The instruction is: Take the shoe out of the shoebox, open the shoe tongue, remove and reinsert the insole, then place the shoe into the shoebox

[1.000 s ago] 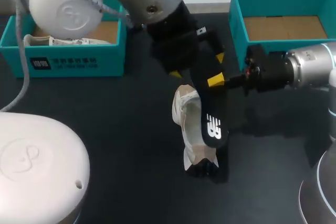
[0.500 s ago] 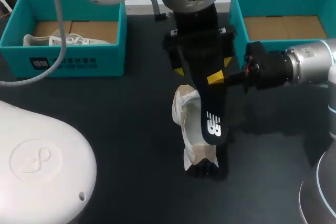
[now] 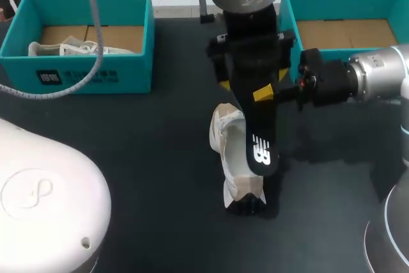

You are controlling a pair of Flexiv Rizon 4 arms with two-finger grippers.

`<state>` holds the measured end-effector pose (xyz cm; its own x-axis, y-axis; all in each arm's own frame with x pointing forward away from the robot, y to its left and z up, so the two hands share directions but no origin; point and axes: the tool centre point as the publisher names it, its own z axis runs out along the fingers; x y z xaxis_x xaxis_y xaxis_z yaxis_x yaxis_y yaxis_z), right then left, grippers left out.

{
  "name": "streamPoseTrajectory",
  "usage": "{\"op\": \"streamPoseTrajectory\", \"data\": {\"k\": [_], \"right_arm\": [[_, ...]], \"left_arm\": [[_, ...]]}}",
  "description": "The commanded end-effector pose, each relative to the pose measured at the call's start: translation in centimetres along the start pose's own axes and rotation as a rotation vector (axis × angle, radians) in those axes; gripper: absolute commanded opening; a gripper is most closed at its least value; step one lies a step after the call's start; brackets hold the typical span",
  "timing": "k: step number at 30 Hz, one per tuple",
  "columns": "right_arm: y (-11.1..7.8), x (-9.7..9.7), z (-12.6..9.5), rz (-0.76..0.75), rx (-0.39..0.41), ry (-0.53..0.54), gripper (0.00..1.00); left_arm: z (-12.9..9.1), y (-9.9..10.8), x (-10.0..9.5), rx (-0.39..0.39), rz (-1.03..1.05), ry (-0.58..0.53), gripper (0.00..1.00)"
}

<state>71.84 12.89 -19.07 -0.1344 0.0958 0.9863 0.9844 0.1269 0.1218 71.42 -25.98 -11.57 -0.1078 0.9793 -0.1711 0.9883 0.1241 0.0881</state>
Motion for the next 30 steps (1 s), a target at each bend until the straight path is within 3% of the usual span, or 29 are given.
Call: {"op": "streamPoseTrajectory", "data": {"k": [1, 5, 9, 26, 30], "right_arm": [[0.0, 0.1, 0.0, 0.002, 0.001, -0.004, 0.00], [0.1, 0.2, -0.2, 0.002, 0.001, -0.006, 0.00], [0.1, 0.3, -0.5, 0.003, 0.001, -0.011, 0.00], [-0.3, 0.6, -1.1, 0.013, -0.007, -0.022, 0.00], [-0.4, 0.7, -1.1, 0.017, -0.005, -0.021, 0.00]], "left_arm": [[0.0, -0.2, 1.1, -0.020, -0.014, -0.081, 1.00], [-0.3, 0.0, 2.0, -0.020, -0.044, -0.303, 1.00], [-0.2, -0.7, 2.8, -0.061, 0.007, -0.407, 1.00], [0.7, -0.5, 6.5, -0.007, -0.001, -0.914, 1.00], [1.4, -0.3, 7.1, -0.029, 0.017, -0.985, 1.00]]}}
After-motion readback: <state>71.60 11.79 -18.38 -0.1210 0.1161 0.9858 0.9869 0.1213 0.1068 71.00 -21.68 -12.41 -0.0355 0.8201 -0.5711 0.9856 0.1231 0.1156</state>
